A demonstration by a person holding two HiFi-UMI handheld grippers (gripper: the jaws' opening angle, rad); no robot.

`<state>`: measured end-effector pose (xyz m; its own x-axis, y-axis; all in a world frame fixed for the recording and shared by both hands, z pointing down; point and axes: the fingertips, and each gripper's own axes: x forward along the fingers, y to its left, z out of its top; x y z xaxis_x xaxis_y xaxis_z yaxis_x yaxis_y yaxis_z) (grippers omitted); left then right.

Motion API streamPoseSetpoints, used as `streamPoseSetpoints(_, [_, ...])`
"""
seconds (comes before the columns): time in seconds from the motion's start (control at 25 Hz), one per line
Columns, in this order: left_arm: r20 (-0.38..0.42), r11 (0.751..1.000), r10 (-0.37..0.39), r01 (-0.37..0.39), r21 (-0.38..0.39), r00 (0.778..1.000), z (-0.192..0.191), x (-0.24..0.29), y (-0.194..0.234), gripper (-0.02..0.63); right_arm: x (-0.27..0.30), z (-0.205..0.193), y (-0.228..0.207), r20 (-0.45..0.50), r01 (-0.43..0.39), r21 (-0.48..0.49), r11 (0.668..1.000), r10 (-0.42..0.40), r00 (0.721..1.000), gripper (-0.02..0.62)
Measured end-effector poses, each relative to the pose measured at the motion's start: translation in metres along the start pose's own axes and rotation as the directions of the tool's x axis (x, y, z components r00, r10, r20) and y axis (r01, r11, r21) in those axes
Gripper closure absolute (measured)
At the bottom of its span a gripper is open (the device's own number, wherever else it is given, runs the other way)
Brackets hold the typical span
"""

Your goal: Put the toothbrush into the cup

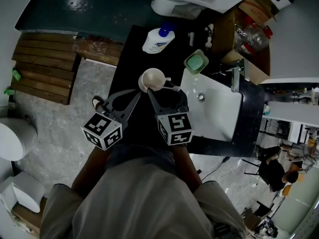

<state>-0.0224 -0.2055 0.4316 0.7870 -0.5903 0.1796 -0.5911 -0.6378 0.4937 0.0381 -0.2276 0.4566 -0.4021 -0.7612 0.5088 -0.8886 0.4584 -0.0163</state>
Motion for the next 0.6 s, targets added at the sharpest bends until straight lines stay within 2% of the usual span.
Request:
streamPoseSetpoints(0.36, [0.014, 1.000, 0.011, -0.011, 0.010, 1.000, 0.000, -0.004, -0.012, 0.597, -0.018, -0.005, 0.006, 0.032, -0.058, 0.090, 0.994, 0.055, 0.998, 0.347])
streamPoseSetpoints(0.6, [0.019, 0.999, 0.002, -0.003, 0.039, 1.000, 0.004, 0.003, -0.028, 0.595, -0.032, -0.016, 0.002, 0.026, -0.079, 0.102, 0.992, 0.076, 0.997, 0.347])
